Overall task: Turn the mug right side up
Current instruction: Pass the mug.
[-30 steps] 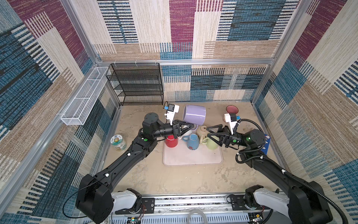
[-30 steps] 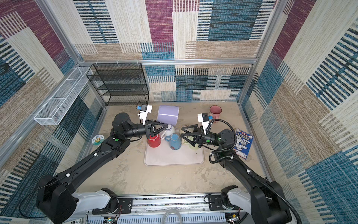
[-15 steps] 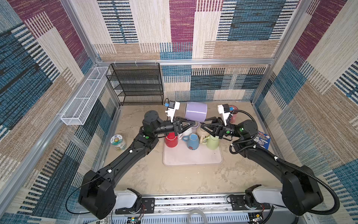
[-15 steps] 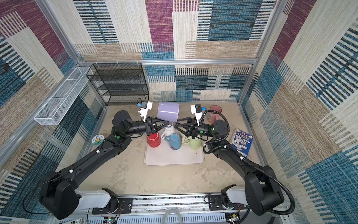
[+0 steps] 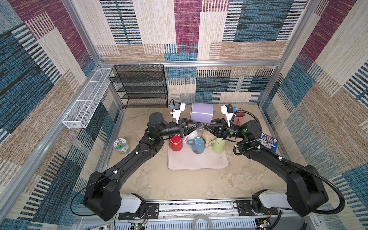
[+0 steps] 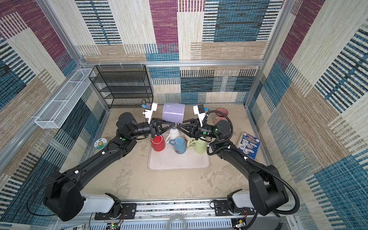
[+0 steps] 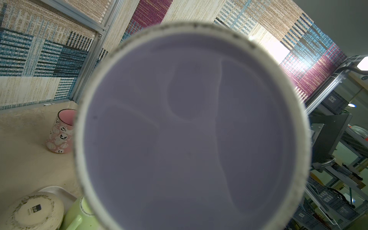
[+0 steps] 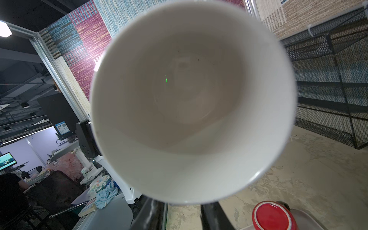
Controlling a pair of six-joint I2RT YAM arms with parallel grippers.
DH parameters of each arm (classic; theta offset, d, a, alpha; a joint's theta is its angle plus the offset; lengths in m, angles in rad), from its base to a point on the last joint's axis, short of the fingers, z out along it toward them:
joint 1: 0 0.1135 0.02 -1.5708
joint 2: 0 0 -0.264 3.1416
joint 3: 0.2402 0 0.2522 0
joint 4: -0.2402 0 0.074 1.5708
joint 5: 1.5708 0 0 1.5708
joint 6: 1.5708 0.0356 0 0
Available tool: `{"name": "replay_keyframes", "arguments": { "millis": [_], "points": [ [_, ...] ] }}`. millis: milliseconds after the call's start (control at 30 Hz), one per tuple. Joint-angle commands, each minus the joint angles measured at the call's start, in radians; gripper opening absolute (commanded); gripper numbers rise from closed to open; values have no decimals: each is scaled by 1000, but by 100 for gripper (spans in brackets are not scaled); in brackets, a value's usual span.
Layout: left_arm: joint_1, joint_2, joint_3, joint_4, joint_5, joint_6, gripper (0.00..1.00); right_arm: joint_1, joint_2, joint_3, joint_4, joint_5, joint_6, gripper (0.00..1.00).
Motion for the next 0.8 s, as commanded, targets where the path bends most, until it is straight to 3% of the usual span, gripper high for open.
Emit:
{"name": "replay_keyframes", "arguments": {
  "millis": [0, 133, 233, 433, 633, 767],
  "points": [
    [-1, 10, -10, 89, 29, -28, 0, 3, 12, 16, 80, 17, 33, 33],
    [-2, 22, -9, 112, 32, -42, 0, 5, 23, 22, 101, 17, 50, 30],
    [-2, 32, -8, 133, 37, -56, 0, 3, 27, 23, 110, 21, 57, 21],
    [-4, 54, -16, 181, 44, -86, 0, 5, 39, 25, 135, 24, 79, 22],
    [-6, 68, -28, 213, 46, -105, 0, 7, 50, 12, 169, 35, 101, 1],
    [-6, 69, -43, 227, 42, -111, 0, 7, 40, -3, 172, 49, 97, 0]
  ]
}}
